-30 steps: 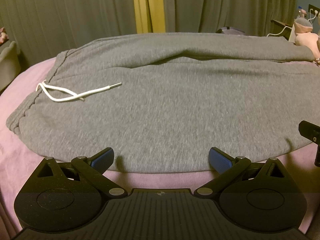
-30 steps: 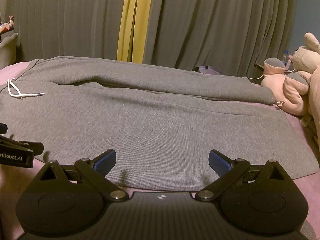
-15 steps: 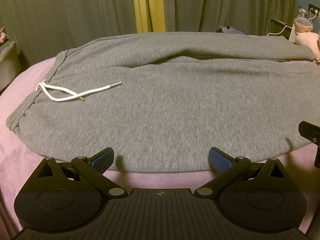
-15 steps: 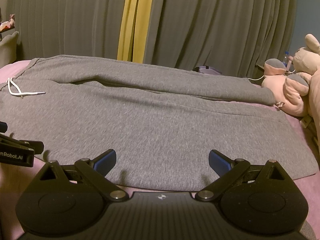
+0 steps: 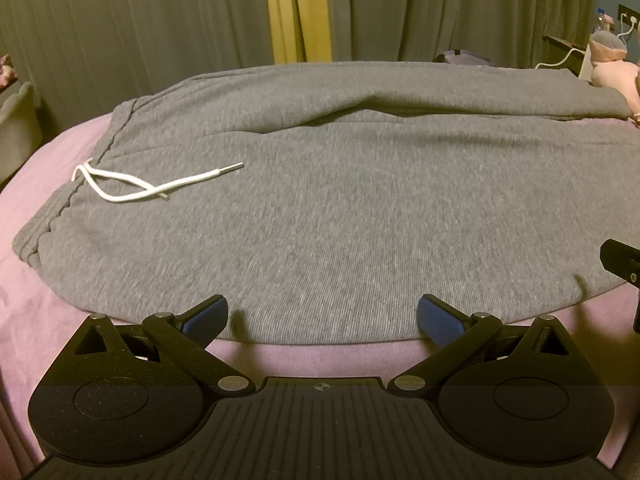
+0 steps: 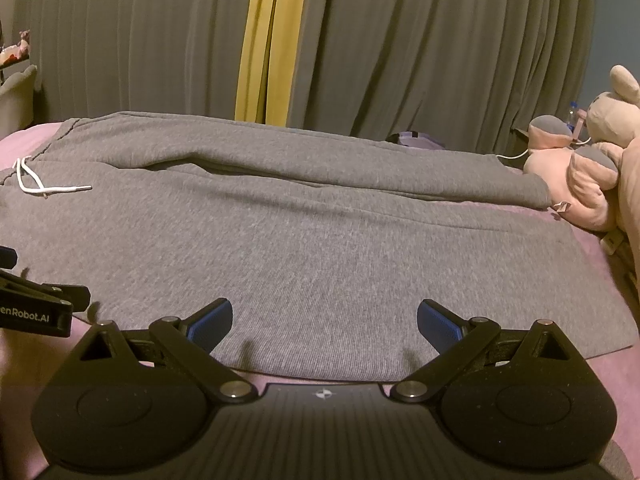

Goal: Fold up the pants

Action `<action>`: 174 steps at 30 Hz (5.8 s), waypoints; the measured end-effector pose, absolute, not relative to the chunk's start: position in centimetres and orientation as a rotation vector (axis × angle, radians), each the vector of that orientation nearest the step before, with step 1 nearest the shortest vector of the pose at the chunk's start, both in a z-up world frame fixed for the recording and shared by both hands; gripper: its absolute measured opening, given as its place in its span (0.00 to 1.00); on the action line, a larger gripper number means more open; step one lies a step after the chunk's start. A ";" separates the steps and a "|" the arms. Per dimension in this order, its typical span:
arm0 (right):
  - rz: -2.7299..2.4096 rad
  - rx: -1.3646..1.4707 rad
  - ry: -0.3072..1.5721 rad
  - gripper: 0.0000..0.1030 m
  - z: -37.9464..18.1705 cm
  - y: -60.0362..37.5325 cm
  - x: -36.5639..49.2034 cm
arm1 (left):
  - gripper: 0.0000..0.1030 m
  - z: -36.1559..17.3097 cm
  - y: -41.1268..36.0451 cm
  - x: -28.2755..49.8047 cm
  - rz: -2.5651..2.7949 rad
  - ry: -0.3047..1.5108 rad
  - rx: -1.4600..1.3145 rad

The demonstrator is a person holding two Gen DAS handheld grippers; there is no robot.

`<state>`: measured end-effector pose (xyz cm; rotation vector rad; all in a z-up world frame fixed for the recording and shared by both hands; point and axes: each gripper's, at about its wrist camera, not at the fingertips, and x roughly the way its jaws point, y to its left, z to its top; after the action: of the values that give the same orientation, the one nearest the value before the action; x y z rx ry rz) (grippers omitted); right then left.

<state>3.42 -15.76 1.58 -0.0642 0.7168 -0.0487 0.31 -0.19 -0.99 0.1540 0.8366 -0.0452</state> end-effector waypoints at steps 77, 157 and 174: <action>-0.309 0.657 0.724 0.02 -2.5 -37.3 19.7 | 1.00 -4.7 3.6 9.1 0.405 0.615 0.016; -0.559 0.812 0.307 0.07 -2.0 -48.1 14.0 | 0.11 12.2 14.3 25.0 0.058 0.533 -0.465; -0.609 0.990 0.710 0.10 -5.9 -53.4 4.2 | 0.63 2.7 15.5 8.4 0.193 0.714 -0.435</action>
<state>4.17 -53.42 -5.88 0.9904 0.7096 -0.6091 8.41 15.46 2.69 -0.4349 0.7143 0.1932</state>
